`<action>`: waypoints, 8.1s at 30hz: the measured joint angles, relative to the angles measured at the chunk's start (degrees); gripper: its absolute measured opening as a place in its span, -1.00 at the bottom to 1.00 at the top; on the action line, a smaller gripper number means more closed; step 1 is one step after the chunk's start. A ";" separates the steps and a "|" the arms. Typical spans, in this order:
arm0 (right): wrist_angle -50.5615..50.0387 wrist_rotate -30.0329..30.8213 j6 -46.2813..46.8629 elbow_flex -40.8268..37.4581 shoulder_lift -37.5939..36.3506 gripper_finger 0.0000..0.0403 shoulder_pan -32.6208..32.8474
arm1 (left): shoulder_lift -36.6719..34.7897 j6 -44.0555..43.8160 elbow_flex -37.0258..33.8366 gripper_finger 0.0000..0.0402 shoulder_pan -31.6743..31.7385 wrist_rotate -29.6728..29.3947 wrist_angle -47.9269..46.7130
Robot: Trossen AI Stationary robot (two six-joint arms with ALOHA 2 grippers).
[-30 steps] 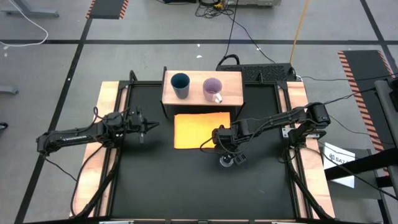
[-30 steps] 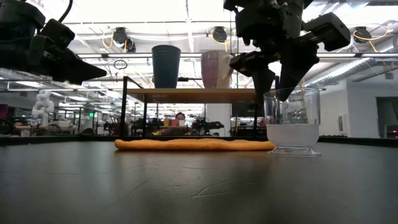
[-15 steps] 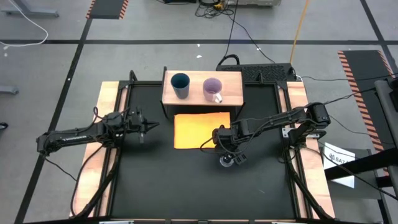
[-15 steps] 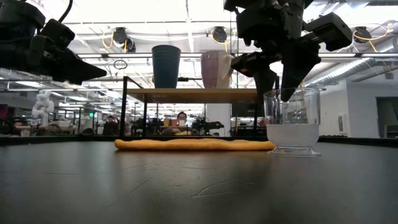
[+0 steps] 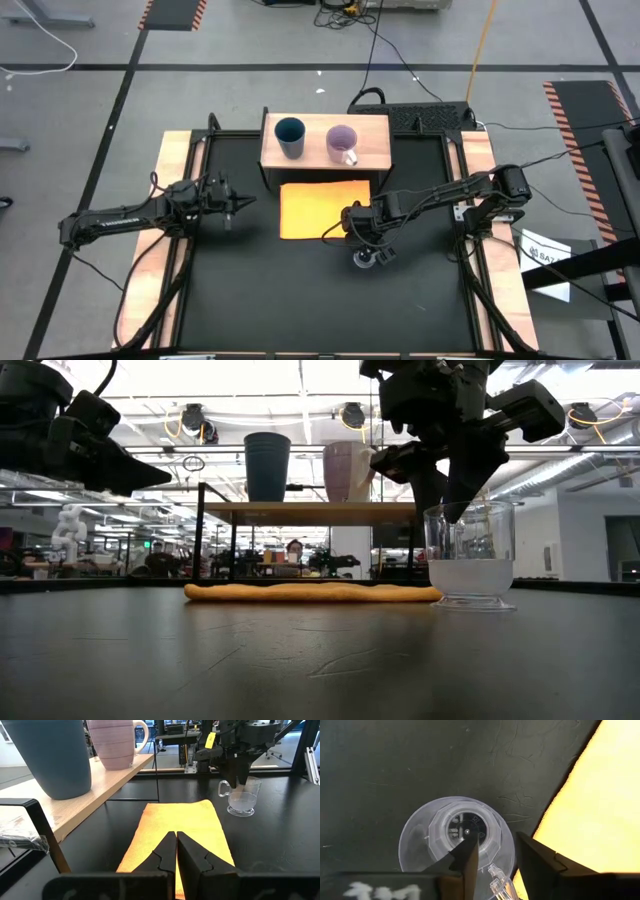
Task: Stack small to large cups/mugs on shelf
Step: Put the transparent mug on the shelf
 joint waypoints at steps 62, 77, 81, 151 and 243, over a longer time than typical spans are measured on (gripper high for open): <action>-1.85 0.40 1.18 3.29 -0.29 -1.00 -0.74 | 0.02 -0.06 0.00 -0.92 -0.02 0.02 -0.68; -8.68 0.44 1.75 5.95 -0.33 -1.00 -0.74 | 0.00 0.00 0.00 -0.92 0.00 1.55 -0.41; -11.98 0.46 2.24 10.14 -0.33 -1.00 -0.74 | 0.00 0.21 0.00 -0.92 0.00 1.55 -0.37; -29.86 0.56 10.50 20.57 -19.33 -1.00 -8.20 | 0.00 -0.24 0.00 -0.92 -0.01 1.90 0.02; -10.66 6.25 22.17 -25.49 -63.76 -1.00 -10.47 | 0.00 -0.42 0.00 -0.92 -0.01 2.45 0.00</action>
